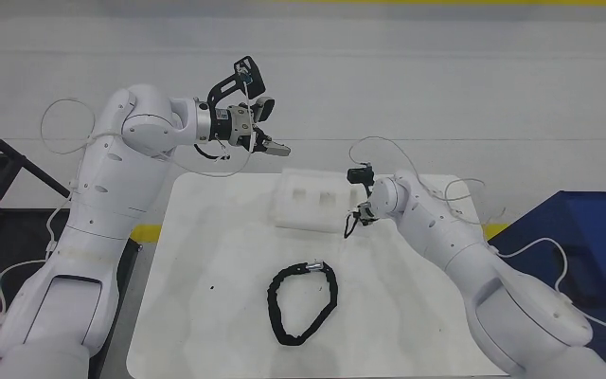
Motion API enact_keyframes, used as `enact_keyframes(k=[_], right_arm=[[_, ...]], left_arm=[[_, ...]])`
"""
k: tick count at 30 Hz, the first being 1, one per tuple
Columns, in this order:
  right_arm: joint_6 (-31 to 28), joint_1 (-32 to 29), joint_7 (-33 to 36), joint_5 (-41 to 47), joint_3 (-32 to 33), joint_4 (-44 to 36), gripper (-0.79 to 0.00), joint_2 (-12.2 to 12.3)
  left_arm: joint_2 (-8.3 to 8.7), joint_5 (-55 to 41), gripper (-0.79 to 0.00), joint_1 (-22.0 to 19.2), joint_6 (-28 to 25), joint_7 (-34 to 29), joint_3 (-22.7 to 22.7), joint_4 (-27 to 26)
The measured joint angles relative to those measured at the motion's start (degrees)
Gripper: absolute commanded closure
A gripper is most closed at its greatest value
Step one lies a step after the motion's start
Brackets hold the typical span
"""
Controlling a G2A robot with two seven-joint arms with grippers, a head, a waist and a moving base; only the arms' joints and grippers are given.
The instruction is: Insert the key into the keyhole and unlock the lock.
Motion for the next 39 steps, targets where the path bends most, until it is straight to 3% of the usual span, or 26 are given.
enact_keyframes(k=[13, 22, 25, 32, 39], right_arm=[[2.6, 1.1, 2.6, -5.9, 0.6, -3.8, 0.000, 0.2], [0.8, -0.7, 5.9, -8.3, 5.7, -14.2, 0.000, 4.0], [-2.3, -3.1, 7.5, -7.4, 9.9, -20.4, 0.000, 6.5], [-22.2, -14.0, 14.1, 4.8, 26.6, -33.6, 0.000, 13.6], [-28.9, -23.9, 18.9, 15.1, 40.2, -44.1, 0.000, 17.7]], left_arm=[[0.00, 0.0, -0.785, 0.0, 0.0, 0.0, 0.0, 0.0], [0.00, 0.0, -0.785, 0.0, 0.0, 0.0, 0.0, 0.0], [0.00, 0.0, -0.785, 0.0, 0.0, 0.0, 0.0, 0.0], [0.00, 0.0, -0.785, 0.0, 0.0, 0.0, 0.0, 0.0], [0.00, 0.0, -0.785, 0.0, 0.0, 0.0, 0.0, 0.0]])
